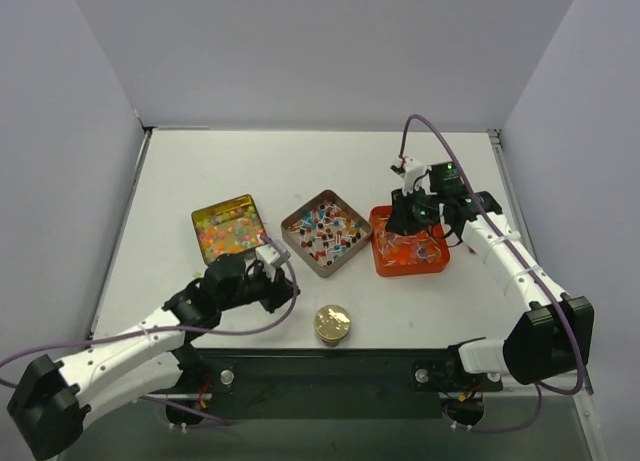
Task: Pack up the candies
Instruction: Move the packing bottle to the center of the board.
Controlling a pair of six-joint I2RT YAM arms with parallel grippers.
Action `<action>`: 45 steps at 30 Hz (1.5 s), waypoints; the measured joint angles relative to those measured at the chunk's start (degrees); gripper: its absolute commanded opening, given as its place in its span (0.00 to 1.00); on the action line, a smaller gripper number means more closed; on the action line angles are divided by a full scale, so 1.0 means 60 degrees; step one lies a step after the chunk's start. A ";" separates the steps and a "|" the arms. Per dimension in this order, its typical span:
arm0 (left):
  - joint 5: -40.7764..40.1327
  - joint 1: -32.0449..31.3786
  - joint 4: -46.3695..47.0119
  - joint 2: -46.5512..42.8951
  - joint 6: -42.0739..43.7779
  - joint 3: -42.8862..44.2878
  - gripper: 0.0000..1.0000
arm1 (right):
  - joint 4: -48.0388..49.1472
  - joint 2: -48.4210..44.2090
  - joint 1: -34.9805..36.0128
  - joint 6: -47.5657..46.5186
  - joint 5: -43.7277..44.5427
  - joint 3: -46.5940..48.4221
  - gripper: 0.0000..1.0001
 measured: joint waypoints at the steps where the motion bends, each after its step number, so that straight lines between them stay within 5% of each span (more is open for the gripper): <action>1: 0.0240 -0.0146 -0.0215 -0.0470 0.0051 -0.0153 0.00 | -0.0076 -0.0011 -0.0055 -0.0066 0.0000 0.0000 0.04; 9: 0.2055 -0.1158 -0.0084 -0.1275 0.0772 -0.0739 0.00 | -0.0401 -0.0117 -0.0189 -0.0481 0.0022 -0.0018 0.01; 14: 0.2171 -0.3217 0.0419 0.0022 0.1450 -0.1220 0.00 | -0.0492 -0.0135 -0.0189 -0.0863 0.0029 0.0000 0.01; 22: 0.0503 -0.4914 0.1759 0.2087 0.1625 -0.1217 0.00 | -0.0492 -0.0517 -0.0189 -0.0943 -0.0025 0.0109 0.02; 37: -0.2160 -0.4907 0.6645 0.5690 0.1705 -0.1231 0.00 | -0.0328 -0.1599 -0.0470 -0.0805 -0.0102 -0.0375 0.03; 39: -0.2288 -0.4852 0.7275 0.6204 0.1672 -0.1158 0.24 | -0.0244 -0.1497 -0.0572 -0.0798 -0.0106 -0.0375 0.04; 41: -0.2244 -0.4816 0.7701 0.6499 0.1636 -0.1126 0.70 | -0.0189 -0.1355 -0.0630 -0.0801 -0.0106 -0.0375 0.04; 43: -0.2011 -0.4805 0.7985 0.6597 0.1596 -0.1177 0.80 | -0.0171 -0.1162 -0.0678 -0.0823 -0.0106 -0.0361 0.05; 44: -0.1883 -0.4805 0.8189 0.6597 0.1530 -0.1257 0.97 | -0.0168 -0.1031 -0.0685 -0.0845 -0.0106 -0.0339 0.06; 45: -0.1781 -0.4801 0.8338 0.6597 0.1508 -0.1341 0.97 | -0.0175 -0.0900 -0.0692 -0.0856 -0.0106 -0.0291 0.06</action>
